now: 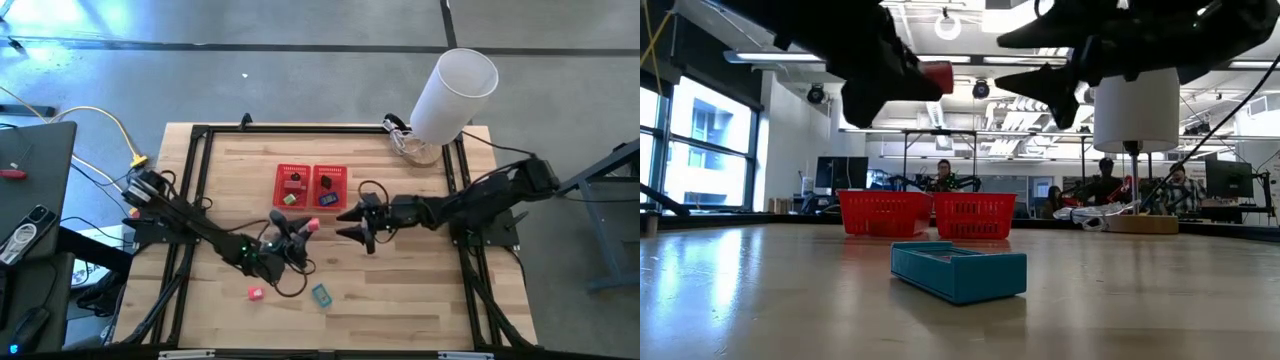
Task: Pick & Place Office items
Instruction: Put the pink white charger adapter into the left red bin
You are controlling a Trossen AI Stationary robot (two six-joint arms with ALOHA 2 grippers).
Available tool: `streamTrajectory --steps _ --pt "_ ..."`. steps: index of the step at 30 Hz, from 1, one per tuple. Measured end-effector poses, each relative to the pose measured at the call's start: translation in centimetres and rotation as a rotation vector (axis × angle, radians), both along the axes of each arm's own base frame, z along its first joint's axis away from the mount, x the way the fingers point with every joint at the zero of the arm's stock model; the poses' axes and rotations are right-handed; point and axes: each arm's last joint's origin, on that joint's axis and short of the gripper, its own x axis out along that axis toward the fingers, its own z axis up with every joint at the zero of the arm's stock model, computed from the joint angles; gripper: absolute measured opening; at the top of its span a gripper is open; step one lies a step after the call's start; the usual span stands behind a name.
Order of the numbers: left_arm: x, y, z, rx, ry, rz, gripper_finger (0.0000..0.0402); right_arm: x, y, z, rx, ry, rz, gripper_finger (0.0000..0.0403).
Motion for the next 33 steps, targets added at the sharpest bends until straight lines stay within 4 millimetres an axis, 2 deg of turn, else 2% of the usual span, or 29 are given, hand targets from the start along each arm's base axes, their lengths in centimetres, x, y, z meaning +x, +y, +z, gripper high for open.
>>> streamTrajectory --steps 6,12,18,24,33 --pt "0.8 -0.1 0.6 0.019 -0.037 -0.068 0.0125 0.3 -0.8 -0.2 0.035 -0.010 -0.019 0.0219" --pt "1.4 0.2 0.9 -0.016 -0.062 -0.201 0.0125 0.4 -0.6 -0.1 0.050 -0.020 0.067 0.0219" --pt "1.9 1.3 1.0 -0.020 -0.070 -0.190 0.0125 0.4 -0.7 -0.1 0.068 -0.025 0.078 0.0219" --pt "2.4 2.5 1.0 -0.026 -0.067 -0.198 0.0125 0.5 -1.9 -0.2 0.148 -0.004 0.039 0.0219" --pt "3.0 4.1 0.9 -0.031 -0.058 -0.194 0.0125 1.0 -3.2 0.4 0.150 -0.019 0.056 0.0219"
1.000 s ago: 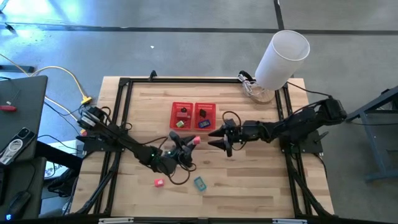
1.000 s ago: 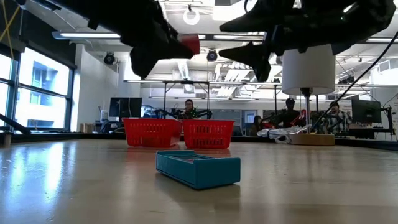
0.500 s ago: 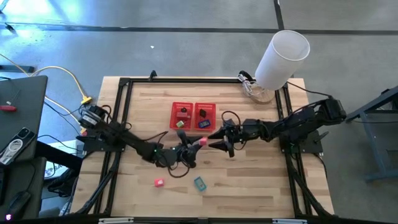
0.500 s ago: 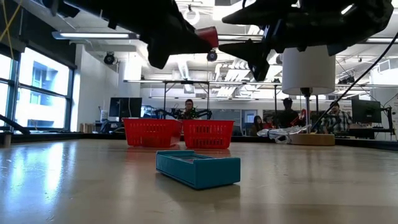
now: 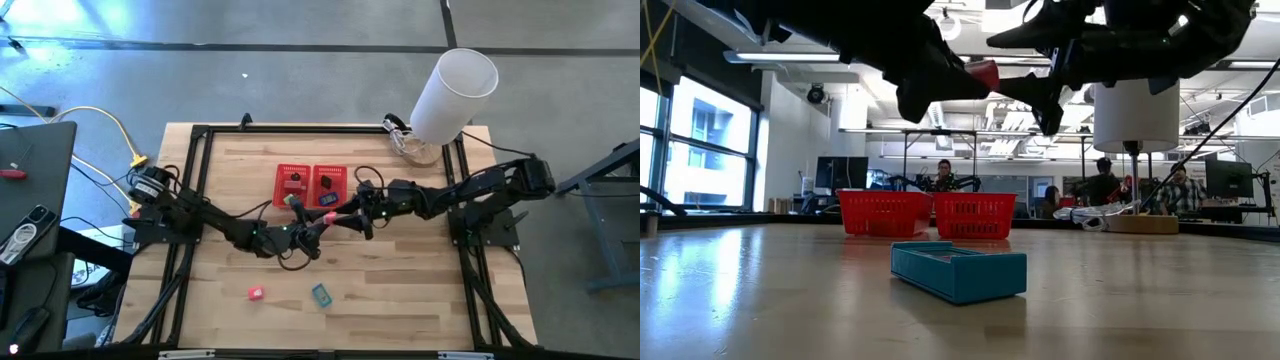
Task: Pick & Place Office items
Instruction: Put the pink white charger adapter into the left red bin
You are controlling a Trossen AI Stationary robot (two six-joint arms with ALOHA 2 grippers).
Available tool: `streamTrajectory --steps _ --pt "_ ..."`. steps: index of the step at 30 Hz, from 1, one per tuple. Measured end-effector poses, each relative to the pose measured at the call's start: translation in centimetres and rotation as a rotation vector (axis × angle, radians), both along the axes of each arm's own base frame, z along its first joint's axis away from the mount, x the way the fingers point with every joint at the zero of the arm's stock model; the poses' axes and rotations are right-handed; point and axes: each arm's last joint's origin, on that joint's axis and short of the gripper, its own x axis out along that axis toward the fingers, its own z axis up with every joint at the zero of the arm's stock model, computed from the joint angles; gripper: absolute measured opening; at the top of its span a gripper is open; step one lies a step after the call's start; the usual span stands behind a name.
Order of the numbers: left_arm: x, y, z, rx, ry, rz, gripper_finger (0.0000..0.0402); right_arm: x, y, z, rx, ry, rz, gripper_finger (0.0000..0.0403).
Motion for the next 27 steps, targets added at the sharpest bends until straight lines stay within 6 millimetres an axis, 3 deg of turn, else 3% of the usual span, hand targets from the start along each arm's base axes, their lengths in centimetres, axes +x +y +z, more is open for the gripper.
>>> streamTrajectory --steps 7,17,27 --pt "0.1 0.3 0.0 0.015 0.013 0.002 0.0125 0.8 -0.1 0.1 -0.023 0.103 0.006 0.0219" --pt "0.1 0.3 -0.1 0.030 0.029 0.011 0.0125 3.4 0.1 -0.2 -0.075 0.098 0.090 0.0219" --pt "0.0 0.1 -0.2 0.032 0.037 0.031 0.0125 3.5 -0.4 0.0 -0.099 0.082 0.121 0.0208"
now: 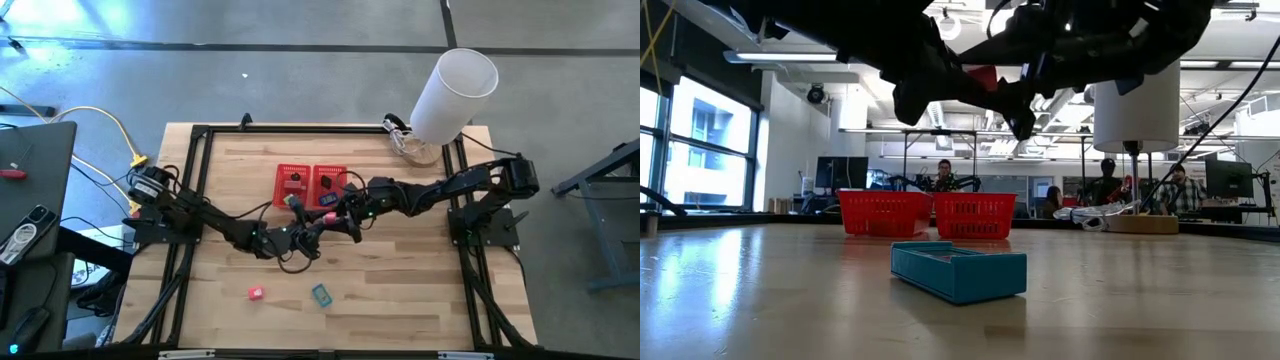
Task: Pick & Place Office items
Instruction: Put the pink white charger adapter into the left red bin
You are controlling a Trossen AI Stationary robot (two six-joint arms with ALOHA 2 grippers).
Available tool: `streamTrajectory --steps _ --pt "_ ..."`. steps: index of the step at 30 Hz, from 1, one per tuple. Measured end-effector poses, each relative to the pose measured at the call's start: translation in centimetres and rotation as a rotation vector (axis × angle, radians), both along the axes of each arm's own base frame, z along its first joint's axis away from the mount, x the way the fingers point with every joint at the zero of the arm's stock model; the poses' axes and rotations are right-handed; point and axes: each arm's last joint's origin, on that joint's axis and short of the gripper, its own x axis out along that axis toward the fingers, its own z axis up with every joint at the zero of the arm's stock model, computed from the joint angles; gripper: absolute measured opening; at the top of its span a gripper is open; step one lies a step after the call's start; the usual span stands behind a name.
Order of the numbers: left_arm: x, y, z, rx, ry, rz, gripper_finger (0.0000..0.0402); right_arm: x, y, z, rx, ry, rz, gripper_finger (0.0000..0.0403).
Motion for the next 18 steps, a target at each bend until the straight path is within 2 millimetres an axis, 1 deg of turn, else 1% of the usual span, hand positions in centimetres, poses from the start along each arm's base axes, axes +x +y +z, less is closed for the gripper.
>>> streamTrajectory --steps 4,9,10,12,16,18 --pt "0.00 0.02 -0.01 -0.002 0.000 0.001 0.0125 -0.01 -0.04 -0.03 -0.018 -0.001 0.002 0.0180" --pt "-0.02 0.00 -0.06 0.004 0.008 0.000 0.0125 -0.04 -0.03 -0.14 -0.037 0.004 0.019 0.0123" --pt "-0.01 -0.01 -0.07 0.005 0.010 -0.004 0.0127 -0.06 -0.10 -0.18 -0.041 0.006 0.028 0.0121" --pt "0.02 -0.03 -0.06 -0.001 0.008 -0.018 0.0149 -0.07 -0.19 -0.21 -0.049 0.009 0.048 0.0121" --pt "-0.02 0.10 -0.41 -0.017 0.015 -0.014 0.0210 -0.13 0.04 -0.19 -0.079 0.002 0.094 0.0121" --pt "-0.01 0.09 -0.34 -0.030 0.001 -0.010 0.0227 -0.13 0.10 -0.20 -0.091 0.000 0.094 0.0121"
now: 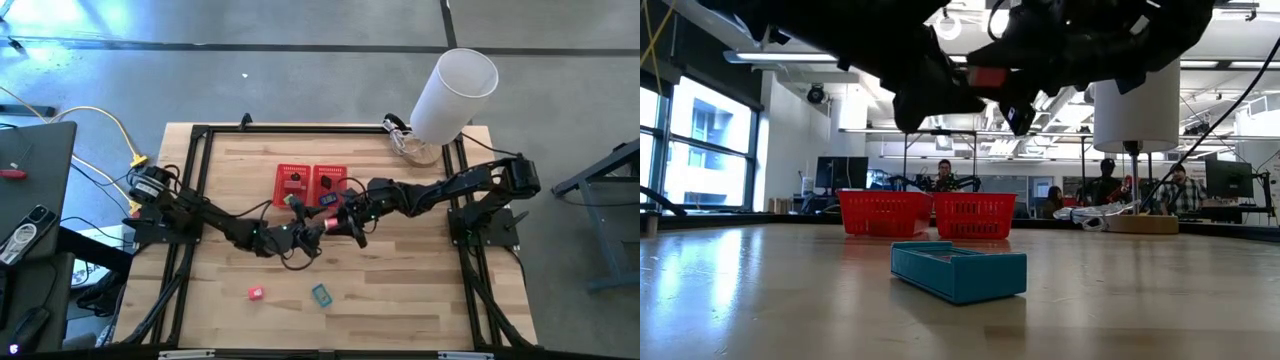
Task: Pick & Place Office items
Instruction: Put the pink white charger adapter into the left red bin
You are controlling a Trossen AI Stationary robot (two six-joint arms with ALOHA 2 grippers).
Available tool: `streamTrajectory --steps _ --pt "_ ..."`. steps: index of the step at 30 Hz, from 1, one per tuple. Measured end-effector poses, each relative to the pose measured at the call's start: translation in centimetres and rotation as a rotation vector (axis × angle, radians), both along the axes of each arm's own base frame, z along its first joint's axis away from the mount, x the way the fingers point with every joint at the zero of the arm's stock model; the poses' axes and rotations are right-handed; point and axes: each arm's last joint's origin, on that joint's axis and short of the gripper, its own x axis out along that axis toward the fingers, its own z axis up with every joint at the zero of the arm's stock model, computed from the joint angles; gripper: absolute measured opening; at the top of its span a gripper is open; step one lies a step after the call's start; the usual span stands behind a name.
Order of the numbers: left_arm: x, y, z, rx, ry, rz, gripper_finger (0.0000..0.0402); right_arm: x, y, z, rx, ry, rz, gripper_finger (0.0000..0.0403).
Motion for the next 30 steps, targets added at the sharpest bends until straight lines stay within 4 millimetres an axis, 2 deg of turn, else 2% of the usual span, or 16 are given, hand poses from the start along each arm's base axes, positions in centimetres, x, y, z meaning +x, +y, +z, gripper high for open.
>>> streamTrajectory --steps 5,10,15,22,27,30 --pt "-0.2 -0.4 0.0 -0.016 -0.018 0.020 0.0237 -0.1 0.0 0.1 -0.026 0.001 -0.007 0.0121" --pt "-0.7 -1.8 0.1 -0.011 -0.017 -0.007 0.0239 -0.3 -0.3 0.2 -0.073 0.008 -0.027 0.0121" --pt "-1.5 -2.4 1.0 -0.044 -0.018 -0.017 0.0240 -0.4 -0.6 0.4 -0.082 0.000 -0.040 0.0121" --pt "-3.4 -1.5 3.5 -0.268 -0.031 -0.121 0.0241 -0.5 -0.7 0.8 -0.089 -0.014 -0.040 0.0121" --pt "-4.3 0.2 5.3 -0.453 -0.042 -0.210 0.0241 -0.5 -0.7 0.9 -0.093 -0.029 -0.027 0.0121" --pt "-4.2 1.2 5.5 -0.479 -0.039 -0.219 0.0241 -0.5 -0.6 0.9 -0.089 -0.036 -0.013 0.0121"
